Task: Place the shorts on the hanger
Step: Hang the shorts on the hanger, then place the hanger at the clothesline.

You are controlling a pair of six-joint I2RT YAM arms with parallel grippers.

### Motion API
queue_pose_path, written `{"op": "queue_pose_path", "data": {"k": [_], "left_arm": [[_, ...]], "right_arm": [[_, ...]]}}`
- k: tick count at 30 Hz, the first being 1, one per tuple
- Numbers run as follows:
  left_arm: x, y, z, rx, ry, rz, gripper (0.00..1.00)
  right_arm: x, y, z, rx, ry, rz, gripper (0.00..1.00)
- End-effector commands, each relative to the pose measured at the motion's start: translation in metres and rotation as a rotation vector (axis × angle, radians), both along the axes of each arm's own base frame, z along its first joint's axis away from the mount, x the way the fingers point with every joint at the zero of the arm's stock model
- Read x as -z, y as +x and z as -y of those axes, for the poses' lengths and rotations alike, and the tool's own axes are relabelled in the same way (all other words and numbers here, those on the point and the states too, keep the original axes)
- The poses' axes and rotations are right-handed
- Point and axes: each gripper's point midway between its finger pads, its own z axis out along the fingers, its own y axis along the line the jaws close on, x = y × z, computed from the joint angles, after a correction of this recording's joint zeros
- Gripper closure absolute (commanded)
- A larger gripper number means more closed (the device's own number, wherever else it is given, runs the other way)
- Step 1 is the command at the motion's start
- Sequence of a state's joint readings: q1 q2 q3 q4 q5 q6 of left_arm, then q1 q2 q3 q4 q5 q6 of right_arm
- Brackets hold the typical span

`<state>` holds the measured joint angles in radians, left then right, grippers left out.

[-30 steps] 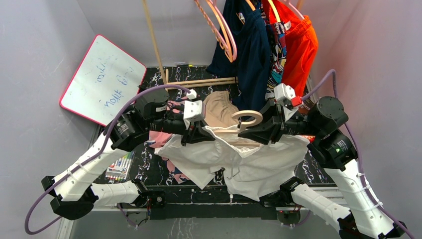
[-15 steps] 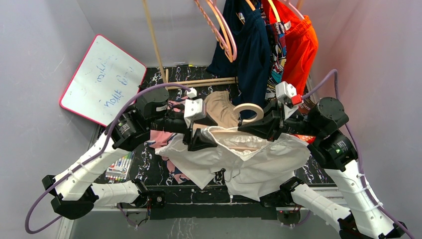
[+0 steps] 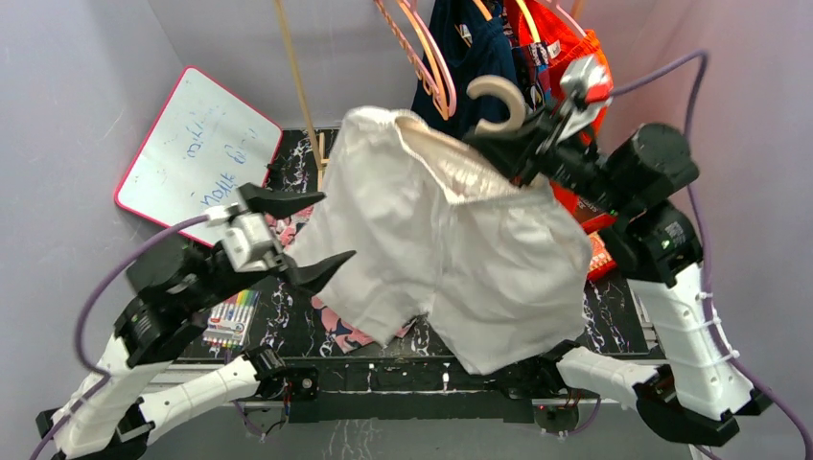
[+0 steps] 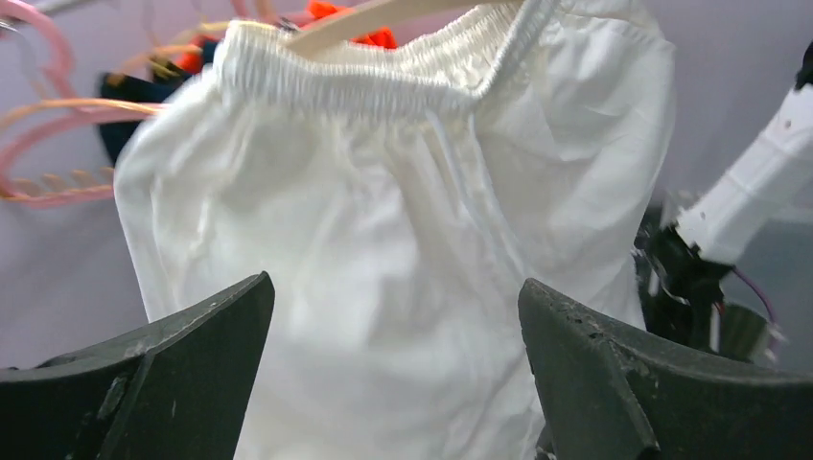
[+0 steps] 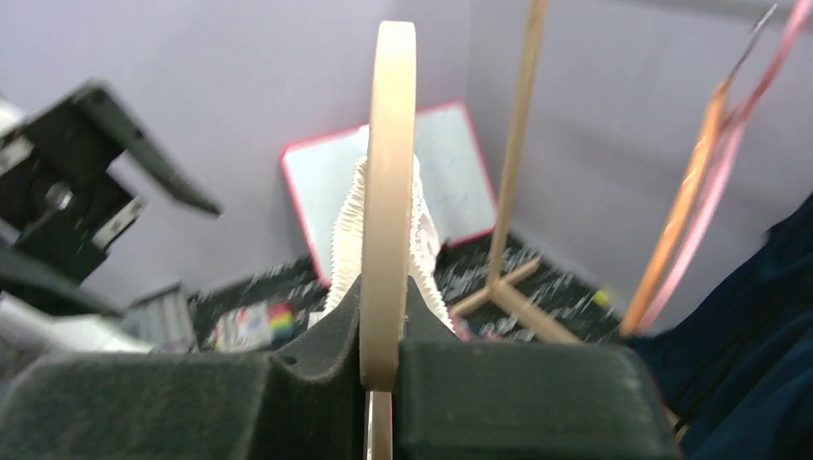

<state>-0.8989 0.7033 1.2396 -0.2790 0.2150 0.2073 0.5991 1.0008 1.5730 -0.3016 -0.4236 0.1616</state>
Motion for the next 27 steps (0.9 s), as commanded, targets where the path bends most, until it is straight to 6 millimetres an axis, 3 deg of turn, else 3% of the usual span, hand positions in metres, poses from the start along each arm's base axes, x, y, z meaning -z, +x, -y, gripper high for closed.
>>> {"op": "queue_pose_path", "data": {"k": [1, 3, 7, 9, 11, 16, 18, 21, 24, 25, 27], "left_arm": [[-0.019, 0.009, -0.032, -0.151, -0.128, 0.044, 0.02], [-0.011, 0.01, -0.038, -0.177, -0.132, 0.038, 0.02], [-0.009, 0.01, -0.057, -0.243, -0.183, 0.045, 0.02], [-0.005, 0.008, -0.06, -0.247, -0.191, 0.051, 0.02], [0.001, 0.01, -0.059, -0.25, -0.177, 0.042, 0.02], [0.012, 0.019, -0.054, -0.275, -0.149, 0.015, 0.02], [0.017, 0.023, -0.054, -0.292, -0.146, 0.009, 0.02], [0.021, 0.027, -0.057, -0.317, -0.143, 0.006, 0.02], [0.016, 0.032, -0.071, -0.39, -0.177, 0.024, 0.01], [0.017, 0.036, -0.076, -0.423, -0.169, 0.035, 0.02], [0.026, 0.051, -0.091, -0.552, -0.124, 0.009, 0.02]], "right_arm": [[-0.117, -0.016, 0.032, 0.101, 0.21, 0.206, 1.0], [-0.111, -0.007, 0.027, 0.11, 0.196, 0.187, 1.0], [-0.059, 0.021, 0.015, 0.147, 0.12, 0.086, 1.0], [-0.047, 0.031, 0.013, 0.174, 0.104, 0.053, 1.0], [-0.056, 0.032, 0.014, 0.178, 0.12, 0.055, 1.0], [-0.123, 0.002, 0.026, 0.13, 0.225, 0.167, 1.0], [-0.134, -0.004, 0.03, 0.134, 0.243, 0.197, 1.0], [-0.12, 0.001, 0.028, 0.145, 0.218, 0.171, 1.0], [-0.058, 0.027, 0.018, 0.197, 0.117, 0.049, 1.0], [-0.059, 0.019, 0.019, 0.186, 0.113, 0.065, 1.0], [-0.094, -0.01, 0.035, 0.163, 0.171, 0.16, 1.0]]}}
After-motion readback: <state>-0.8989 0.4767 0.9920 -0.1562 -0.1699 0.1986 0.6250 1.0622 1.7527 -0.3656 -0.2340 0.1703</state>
